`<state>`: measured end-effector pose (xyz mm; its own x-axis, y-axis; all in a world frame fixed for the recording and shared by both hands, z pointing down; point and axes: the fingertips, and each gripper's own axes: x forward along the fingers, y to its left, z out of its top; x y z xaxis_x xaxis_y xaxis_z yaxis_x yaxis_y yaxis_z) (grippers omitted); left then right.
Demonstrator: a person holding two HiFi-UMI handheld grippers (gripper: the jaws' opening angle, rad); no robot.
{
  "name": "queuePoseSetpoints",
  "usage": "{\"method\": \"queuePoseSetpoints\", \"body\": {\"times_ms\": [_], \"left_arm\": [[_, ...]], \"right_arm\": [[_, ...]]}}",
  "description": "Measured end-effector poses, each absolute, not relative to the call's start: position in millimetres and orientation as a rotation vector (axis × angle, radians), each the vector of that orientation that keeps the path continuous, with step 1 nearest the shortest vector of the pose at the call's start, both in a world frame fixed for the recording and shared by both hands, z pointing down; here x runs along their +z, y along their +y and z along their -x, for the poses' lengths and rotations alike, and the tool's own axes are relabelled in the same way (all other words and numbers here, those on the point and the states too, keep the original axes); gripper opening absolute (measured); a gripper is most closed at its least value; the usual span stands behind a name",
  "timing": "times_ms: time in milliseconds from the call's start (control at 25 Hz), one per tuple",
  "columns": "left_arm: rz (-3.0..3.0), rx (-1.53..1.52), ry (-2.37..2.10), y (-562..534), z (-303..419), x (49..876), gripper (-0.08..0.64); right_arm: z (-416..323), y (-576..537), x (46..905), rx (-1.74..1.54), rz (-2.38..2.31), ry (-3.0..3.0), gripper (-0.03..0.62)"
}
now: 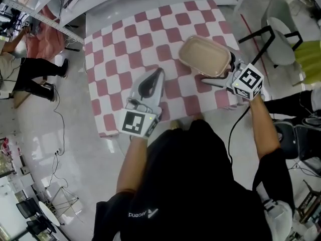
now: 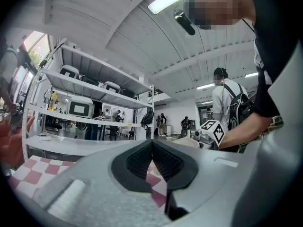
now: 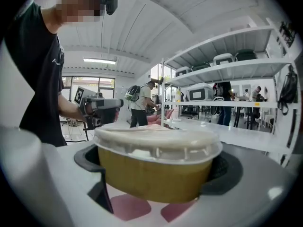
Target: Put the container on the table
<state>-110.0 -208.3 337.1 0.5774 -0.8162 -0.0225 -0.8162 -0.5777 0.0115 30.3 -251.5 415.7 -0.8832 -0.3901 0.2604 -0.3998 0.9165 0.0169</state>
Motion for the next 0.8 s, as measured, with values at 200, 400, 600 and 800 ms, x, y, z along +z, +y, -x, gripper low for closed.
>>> {"method": "queuePoseSetpoints", "body": {"times_ms": [200,400,600,800], "left_arm": [[2.757,-0.009,1.497,-235.0,96.1,350.5,0.011],[2.755,-0.033,1.559,-252.7,87.1,365.0,0.011],[2.757,-0.041,1.616,-257.4,85.2,374.6,0.009],[2.744,-0.06,1.647,-257.7,84.9,377.8,0.011]], "right_arm": [[-22.6,-281.0,447.4,0.049,-0.406,-2.752,0.581],[-12.7,-297.3,471.3,0.061,-0.272,-2.731,0.581],[-4.7,-305.3,495.9,0.079,-0.188,-2.707,0.581],[-1.9,-308.7,520.7,0.11,-0.141,-2.628,0.586]]}}
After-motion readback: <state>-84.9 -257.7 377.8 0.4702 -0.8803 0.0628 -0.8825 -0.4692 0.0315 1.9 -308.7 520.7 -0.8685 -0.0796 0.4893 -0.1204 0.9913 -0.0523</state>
